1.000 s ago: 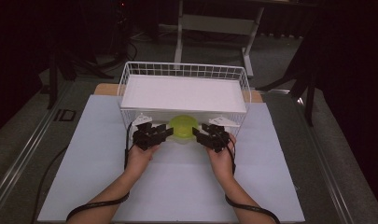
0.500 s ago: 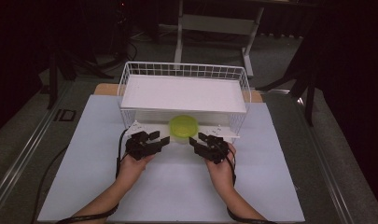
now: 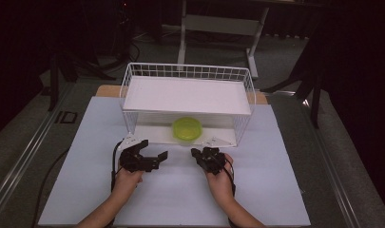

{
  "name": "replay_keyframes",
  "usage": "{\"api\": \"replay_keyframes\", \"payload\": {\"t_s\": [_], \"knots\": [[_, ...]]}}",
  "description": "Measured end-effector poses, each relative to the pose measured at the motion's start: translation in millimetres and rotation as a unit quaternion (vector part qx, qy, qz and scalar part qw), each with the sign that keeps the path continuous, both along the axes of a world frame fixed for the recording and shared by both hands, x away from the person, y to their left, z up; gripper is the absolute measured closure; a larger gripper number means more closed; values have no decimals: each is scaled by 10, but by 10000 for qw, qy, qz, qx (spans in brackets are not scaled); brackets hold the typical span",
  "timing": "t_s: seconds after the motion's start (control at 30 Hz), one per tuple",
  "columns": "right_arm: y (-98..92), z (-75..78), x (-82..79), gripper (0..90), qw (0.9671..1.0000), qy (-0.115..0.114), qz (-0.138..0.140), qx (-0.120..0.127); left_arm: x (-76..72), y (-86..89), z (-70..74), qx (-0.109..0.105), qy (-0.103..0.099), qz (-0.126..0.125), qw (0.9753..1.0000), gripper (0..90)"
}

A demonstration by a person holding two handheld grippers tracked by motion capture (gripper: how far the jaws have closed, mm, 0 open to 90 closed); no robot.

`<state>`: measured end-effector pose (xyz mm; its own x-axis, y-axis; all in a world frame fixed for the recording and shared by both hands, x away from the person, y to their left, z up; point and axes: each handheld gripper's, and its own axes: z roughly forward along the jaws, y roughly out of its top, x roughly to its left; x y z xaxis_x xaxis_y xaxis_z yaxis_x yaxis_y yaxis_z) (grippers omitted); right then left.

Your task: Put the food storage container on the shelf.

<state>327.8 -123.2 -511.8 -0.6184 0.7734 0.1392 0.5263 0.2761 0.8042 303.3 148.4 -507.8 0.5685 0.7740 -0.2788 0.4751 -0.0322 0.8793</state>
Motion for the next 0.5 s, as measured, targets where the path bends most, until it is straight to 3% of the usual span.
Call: {"api": "replay_keyframes", "payload": {"t_s": [0.13, 0.23, 0.5], "knots": [[42, -42, 55, 898, 10000, 38, -37, -27, -10, -4, -35, 3, -58, -122, 9999, 15], [65, -57, 112, 898, 9999, 98, -74, 3, -20, -7, -61, 111, -109, -110, 9998, 15], [130, -87, 245, 898, 9998, 70, -192, 11, -23, 0, -101, 69, -161, -56, 9998, 15]]}}
